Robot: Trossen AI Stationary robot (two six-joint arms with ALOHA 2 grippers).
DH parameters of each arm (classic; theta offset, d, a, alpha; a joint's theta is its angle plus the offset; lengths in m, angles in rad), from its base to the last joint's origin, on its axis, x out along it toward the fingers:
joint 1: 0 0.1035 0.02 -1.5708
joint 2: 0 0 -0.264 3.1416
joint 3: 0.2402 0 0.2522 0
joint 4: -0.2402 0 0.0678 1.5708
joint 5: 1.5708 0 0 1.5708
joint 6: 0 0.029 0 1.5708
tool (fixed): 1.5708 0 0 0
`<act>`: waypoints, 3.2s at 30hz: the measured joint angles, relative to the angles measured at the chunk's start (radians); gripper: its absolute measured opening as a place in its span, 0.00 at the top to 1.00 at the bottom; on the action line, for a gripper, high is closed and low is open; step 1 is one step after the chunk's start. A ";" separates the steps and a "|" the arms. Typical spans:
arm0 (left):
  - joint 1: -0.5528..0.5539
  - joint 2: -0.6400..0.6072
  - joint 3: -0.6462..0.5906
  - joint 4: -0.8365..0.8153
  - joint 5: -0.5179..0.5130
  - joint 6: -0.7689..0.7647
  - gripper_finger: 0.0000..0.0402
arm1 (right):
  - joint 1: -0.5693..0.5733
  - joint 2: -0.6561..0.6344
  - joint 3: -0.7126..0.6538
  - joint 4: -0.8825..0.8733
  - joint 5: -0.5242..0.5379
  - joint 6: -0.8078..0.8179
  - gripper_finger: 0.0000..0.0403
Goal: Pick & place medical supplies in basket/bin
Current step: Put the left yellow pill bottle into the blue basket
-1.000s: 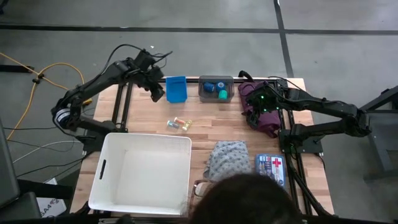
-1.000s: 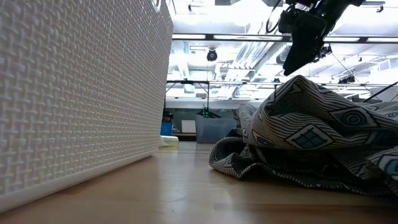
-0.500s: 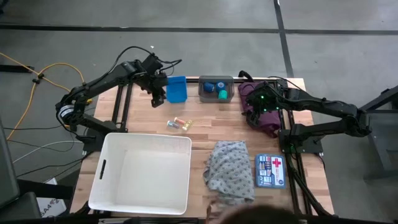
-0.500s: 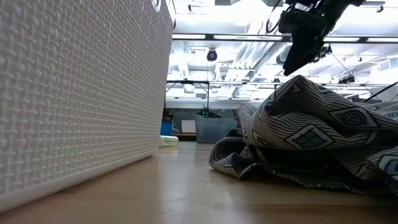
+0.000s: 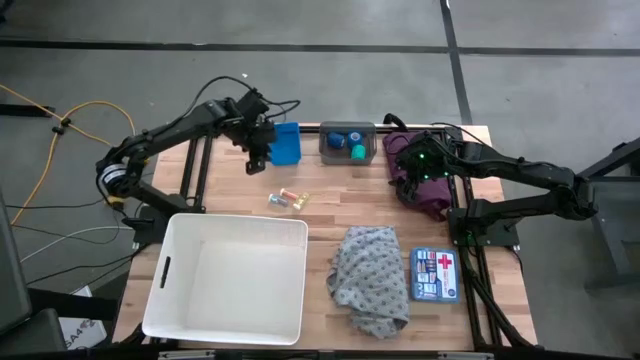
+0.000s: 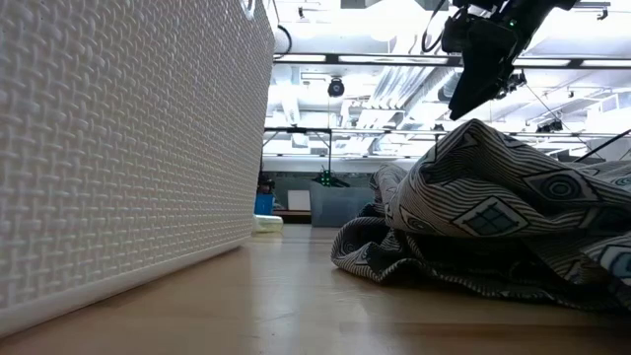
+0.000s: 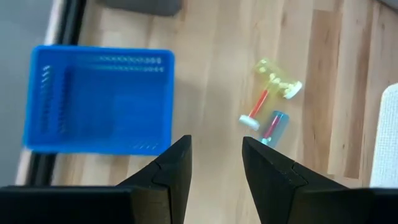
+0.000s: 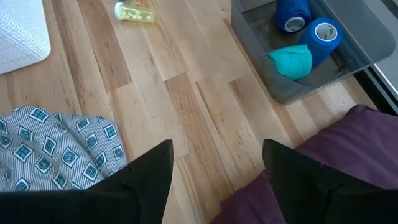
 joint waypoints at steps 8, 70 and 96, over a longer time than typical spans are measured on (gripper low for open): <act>-0.034 0.065 0.000 0.038 0.052 -0.008 0.66 | 0.000 0.000 0.000 0.000 0.000 0.000 0.41; -0.160 0.218 -0.001 0.057 0.053 -0.016 0.43 | 0.000 0.000 0.000 0.037 0.000 0.000 0.41; -0.243 0.249 -0.002 0.093 0.026 -0.004 0.43 | 0.000 0.000 0.000 0.052 0.000 0.000 0.41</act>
